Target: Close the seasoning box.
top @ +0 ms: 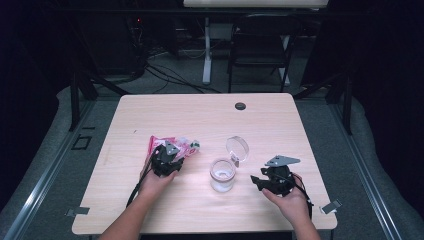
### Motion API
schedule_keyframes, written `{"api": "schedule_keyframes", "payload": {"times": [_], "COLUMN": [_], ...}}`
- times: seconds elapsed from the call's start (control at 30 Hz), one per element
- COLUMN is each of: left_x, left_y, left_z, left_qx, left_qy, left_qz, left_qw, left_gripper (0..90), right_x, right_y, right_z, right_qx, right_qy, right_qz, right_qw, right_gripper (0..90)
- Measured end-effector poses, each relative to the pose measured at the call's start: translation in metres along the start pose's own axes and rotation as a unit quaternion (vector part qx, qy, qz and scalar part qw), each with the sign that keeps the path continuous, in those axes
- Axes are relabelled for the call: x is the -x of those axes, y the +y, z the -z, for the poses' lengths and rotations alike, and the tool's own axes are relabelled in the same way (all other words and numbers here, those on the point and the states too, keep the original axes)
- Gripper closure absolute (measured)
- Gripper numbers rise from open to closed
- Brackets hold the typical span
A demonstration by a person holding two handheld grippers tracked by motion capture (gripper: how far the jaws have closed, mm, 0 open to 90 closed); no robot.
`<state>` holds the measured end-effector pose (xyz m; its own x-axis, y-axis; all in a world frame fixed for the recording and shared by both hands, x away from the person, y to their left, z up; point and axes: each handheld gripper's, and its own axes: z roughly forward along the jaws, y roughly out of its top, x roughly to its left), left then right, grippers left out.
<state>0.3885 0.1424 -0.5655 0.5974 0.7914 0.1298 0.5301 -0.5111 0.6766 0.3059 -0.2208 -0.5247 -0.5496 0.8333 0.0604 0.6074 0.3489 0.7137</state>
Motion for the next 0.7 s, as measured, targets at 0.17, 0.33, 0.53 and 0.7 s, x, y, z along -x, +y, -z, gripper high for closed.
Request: {"api": "schedule_keyframes", "payload": {"times": [0.17,0.33,0.53,0.7], "left_x": [-0.0006,-0.0017,-0.0014,-0.0025], "left_y": [-0.0005,-0.0010,-0.0002,-0.0004], "left_z": [-0.0002,-0.0017,-0.0006,-0.0002], "left_qx": [0.003,-0.004,-0.009,-0.006], "left_qy": [-0.014,-0.011,-0.007,-0.009], "left_qz": [-0.004,-0.003,0.000,0.004], "left_qw": [0.9999,0.9999,0.9999,0.9999], "left_gripper": [71.2,75.5,78.8,83.5], "right_x": [-0.0009,-0.0028,-0.0018,0.0000], "right_y": [-0.0011,-0.0010,-0.0011,-0.0022], "right_z": [-0.0019,-0.0021,-0.0019,-0.0025], "right_qx": [0.007,0.003,0.000,-0.003], "right_qy": [0.012,0.022,0.025,0.010], "right_qz": [0.003,0.000,0.001,-0.011], "right_qw": [0.9999,0.9998,0.9997,0.9999], "right_gripper": [50.9,52.8,55.4,57.8]}}
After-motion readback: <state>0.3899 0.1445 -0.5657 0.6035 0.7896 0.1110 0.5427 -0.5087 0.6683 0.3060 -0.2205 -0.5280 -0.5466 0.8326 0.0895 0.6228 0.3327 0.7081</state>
